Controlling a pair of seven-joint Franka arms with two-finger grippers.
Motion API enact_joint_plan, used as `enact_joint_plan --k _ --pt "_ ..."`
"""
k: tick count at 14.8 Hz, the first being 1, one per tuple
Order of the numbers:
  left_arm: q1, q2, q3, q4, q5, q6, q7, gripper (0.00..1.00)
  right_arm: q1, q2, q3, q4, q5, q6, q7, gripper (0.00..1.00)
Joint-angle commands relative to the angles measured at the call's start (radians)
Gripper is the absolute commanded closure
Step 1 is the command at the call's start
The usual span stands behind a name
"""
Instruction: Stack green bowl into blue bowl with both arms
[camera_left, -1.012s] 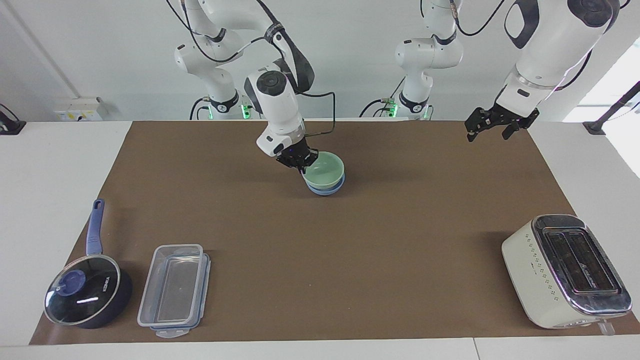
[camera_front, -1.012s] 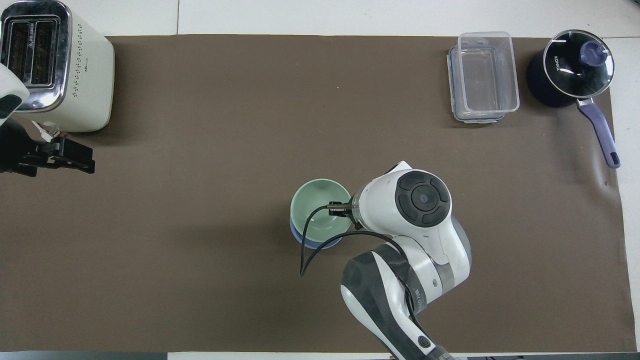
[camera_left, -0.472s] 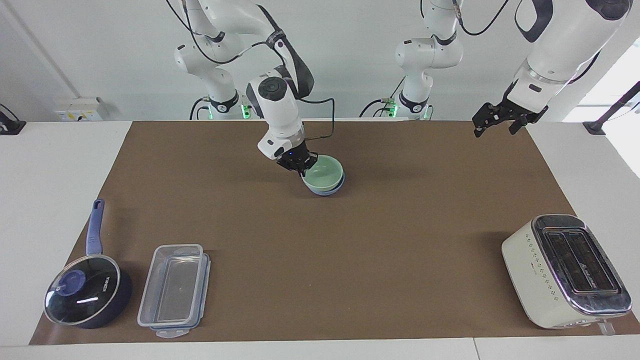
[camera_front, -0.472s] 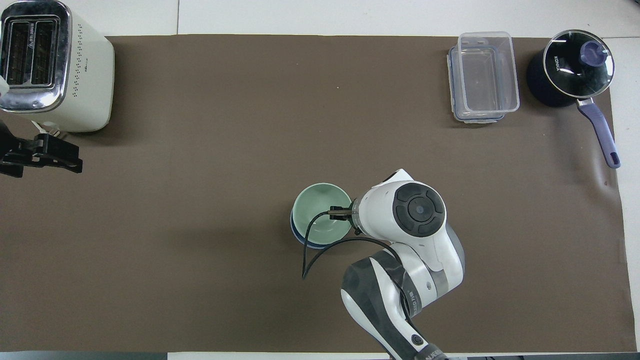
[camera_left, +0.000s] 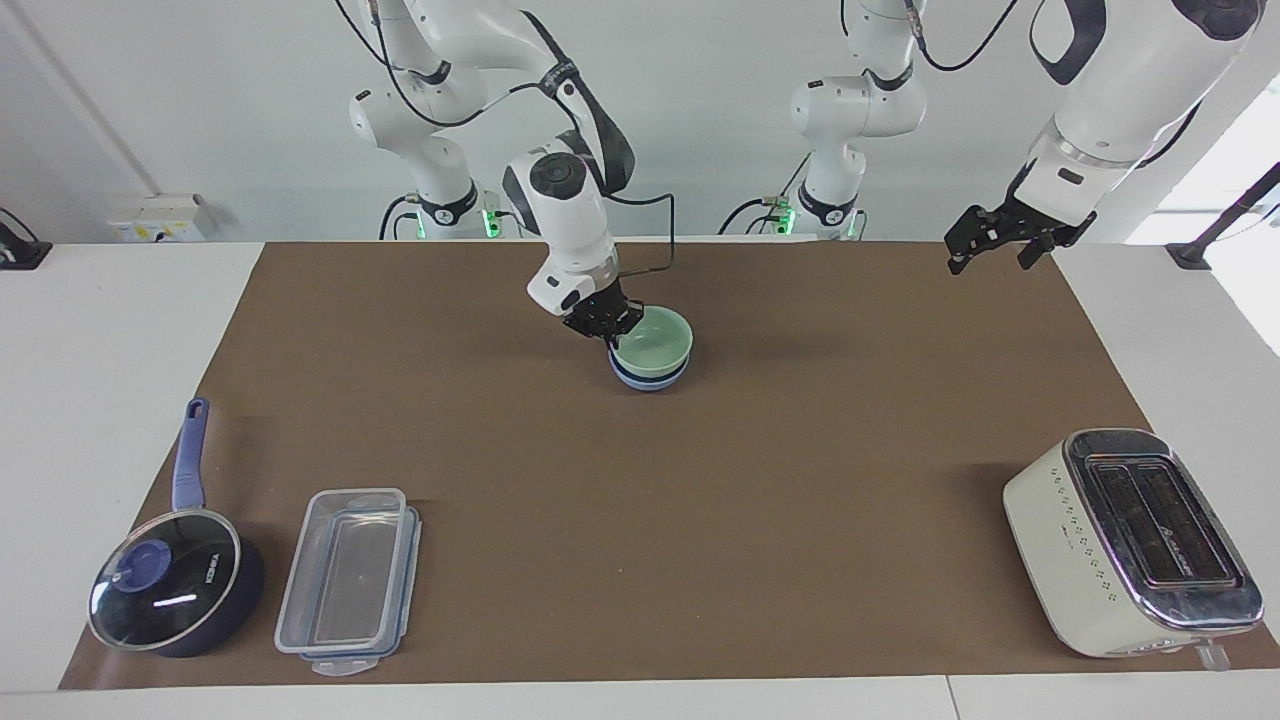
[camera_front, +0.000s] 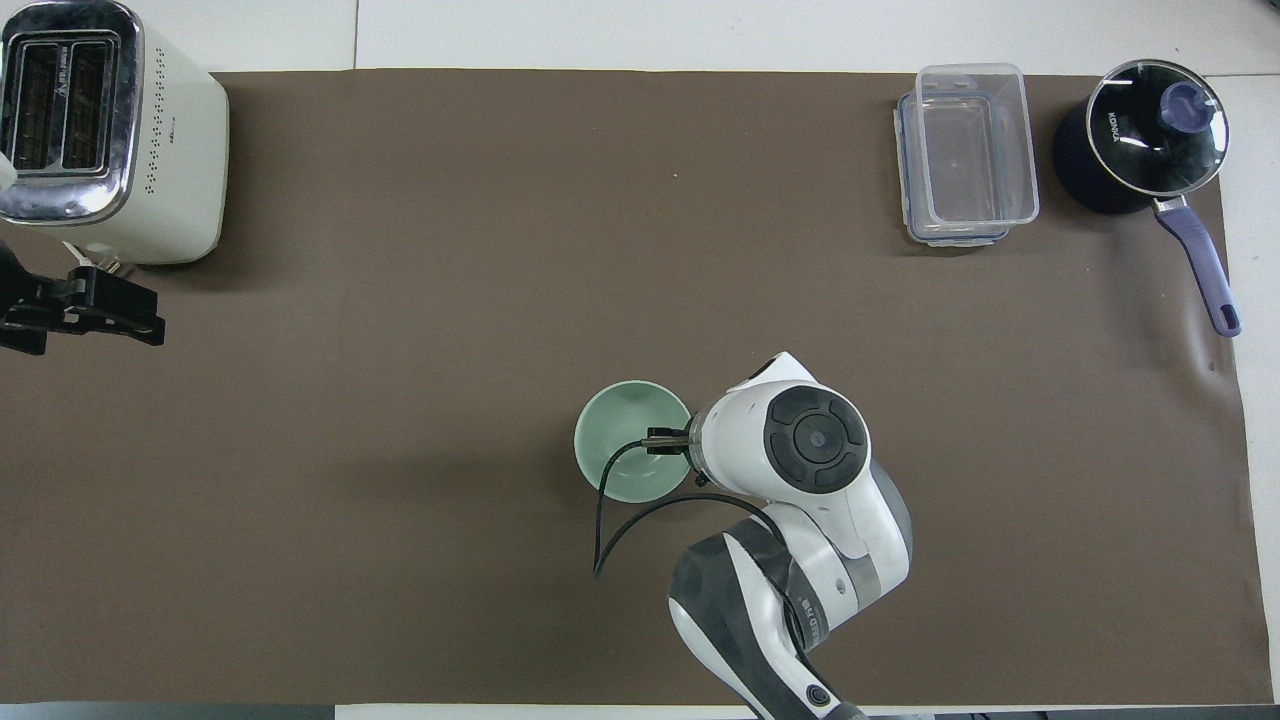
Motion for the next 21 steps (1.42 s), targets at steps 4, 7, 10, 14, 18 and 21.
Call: enact_joint_plan --k 4,7,10,14,18,21 --pt "0.02 -0.011 -0.01 -0.012 -0.045 0.008 0.002 0.0 -0.003 -0.005 -0.002 0.005 0.024 0.0 0.0 0.0" --pt "0.018 -0.011 -0.009 -0.012 -0.044 0.008 0.007 0.0 -0.014 -0.031 -0.006 0.036 0.022 -0.064 -0.003 0.0" --pt "0.018 -0.012 -0.007 -0.012 -0.044 0.005 0.004 0.0 -0.092 -0.106 -0.008 0.043 0.022 -0.153 -0.057 0.0" --pt "0.02 -0.014 -0.004 -0.014 -0.042 0.0 0.004 0.0 -0.209 -0.169 -0.011 0.079 0.008 -0.293 -0.182 0.0" --pt "0.02 -0.014 -0.004 -0.014 -0.042 -0.002 0.004 0.0 -0.302 -0.221 -0.012 0.079 -0.018 -0.336 -0.239 0.0" --pt "0.02 -0.014 -0.004 -0.014 -0.042 0.0 0.004 0.0 -0.382 -0.239 -0.012 0.08 -0.073 -0.385 -0.31 0.0"
